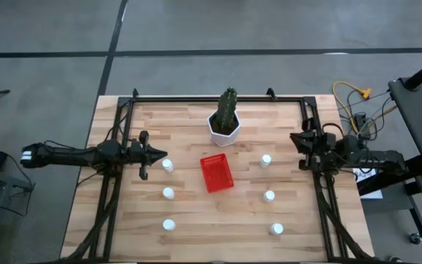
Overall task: Pick and place pill bottles into a basket
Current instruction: Put the white pill bottle into the red bin
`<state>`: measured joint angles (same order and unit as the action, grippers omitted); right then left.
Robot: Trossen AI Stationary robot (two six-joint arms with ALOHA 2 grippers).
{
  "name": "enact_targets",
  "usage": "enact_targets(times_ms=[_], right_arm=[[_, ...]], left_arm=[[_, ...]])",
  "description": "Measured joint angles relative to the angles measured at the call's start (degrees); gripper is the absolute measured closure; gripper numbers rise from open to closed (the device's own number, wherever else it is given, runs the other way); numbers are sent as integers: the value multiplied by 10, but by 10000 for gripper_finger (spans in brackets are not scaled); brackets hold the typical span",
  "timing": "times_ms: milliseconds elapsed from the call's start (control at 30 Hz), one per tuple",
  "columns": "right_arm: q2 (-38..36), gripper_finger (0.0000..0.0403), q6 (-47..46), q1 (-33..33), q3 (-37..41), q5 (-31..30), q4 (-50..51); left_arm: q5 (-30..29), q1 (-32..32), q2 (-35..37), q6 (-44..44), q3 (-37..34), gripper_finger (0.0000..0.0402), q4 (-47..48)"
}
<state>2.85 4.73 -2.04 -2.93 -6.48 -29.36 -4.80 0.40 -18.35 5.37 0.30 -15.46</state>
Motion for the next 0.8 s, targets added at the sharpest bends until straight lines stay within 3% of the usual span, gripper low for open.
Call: enact_targets(times_ms=[200, 400, 800], right_arm=[[5, 376, 26, 0, -60, -1, 19], [53, 376, 56, 0, -148, -4, 99], [242, 376, 92, 0, -424, -28, 397]], left_arm=[[0, 0, 0, 0, 0, 401, 0], [0, 0, 0, 0, 0, 401, 0], [0, 0, 0, 0, 0, 401, 0]])
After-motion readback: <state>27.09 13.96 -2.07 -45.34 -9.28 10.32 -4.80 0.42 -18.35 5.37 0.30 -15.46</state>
